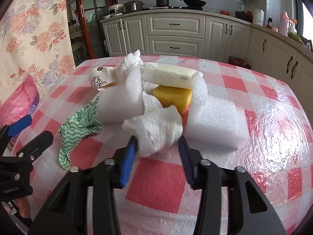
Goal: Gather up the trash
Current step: 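Grasp the green striped cloth with the left tool while the right tool grasps the white tissue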
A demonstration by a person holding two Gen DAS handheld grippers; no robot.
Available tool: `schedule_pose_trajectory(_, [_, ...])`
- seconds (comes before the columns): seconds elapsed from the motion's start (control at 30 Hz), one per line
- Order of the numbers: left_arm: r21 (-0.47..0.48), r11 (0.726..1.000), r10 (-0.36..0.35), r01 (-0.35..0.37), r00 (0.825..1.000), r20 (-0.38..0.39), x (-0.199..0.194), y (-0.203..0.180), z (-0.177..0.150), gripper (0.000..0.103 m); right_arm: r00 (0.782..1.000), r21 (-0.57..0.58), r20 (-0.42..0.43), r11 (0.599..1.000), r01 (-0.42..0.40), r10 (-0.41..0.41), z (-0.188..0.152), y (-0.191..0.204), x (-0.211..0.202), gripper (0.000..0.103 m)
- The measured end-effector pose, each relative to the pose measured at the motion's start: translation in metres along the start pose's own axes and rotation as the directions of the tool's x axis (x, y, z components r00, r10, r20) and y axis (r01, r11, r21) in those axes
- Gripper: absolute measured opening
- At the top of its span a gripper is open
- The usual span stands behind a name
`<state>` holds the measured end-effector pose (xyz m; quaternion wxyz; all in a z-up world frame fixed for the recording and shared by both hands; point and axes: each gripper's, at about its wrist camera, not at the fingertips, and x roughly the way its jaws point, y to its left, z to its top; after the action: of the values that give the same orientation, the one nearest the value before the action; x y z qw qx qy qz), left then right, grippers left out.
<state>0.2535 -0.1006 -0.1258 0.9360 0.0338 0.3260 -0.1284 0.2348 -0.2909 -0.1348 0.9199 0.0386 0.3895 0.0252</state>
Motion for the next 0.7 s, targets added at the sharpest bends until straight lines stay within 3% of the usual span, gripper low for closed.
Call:
schedule_pose_trajectory(0.2, [0.026, 0.999, -0.030, 0.030, 0.999, -0.020, 0.014, -0.013, 0.011, 0.095, 1.000, 0.003, 0.030, 1.000, -0.008, 0.008, 0.001, -0.002, -0.006, 0.046])
schedule_pose_trajectory(0.4, [0.046, 0.996, -0.076, 0.080, 0.993, -0.087, 0.037, -0.026, 0.016, 0.072, 0.998, 0.048, 0.068, 0.999, 0.006, -0.010, 0.003, -0.017, -0.018, 0.047])
schedule_pose_trajectory(0.57, [0.066, 0.992, -0.095, 0.104, 0.986, -0.136, 0.049, -0.031, 0.014, 0.040, 0.997, 0.066, 0.075, 0.998, -0.002, -0.003, 0.001, -0.024, -0.021, 0.047])
schedule_pose_trajectory(0.63, [0.061, 0.992, -0.101, 0.111, 0.985, -0.139, 0.051, -0.029, 0.014, 0.034, 0.998, 0.060, 0.070, 0.998, -0.012, 0.008, 0.001, -0.022, -0.019, 0.048])
schedule_pose_trajectory(0.7, [0.058, 0.992, -0.104, 0.113, 0.985, -0.135, 0.050, -0.027, 0.013, 0.031, 0.997, 0.052, 0.069, 0.998, -0.020, 0.016, 0.002, -0.017, -0.017, 0.056])
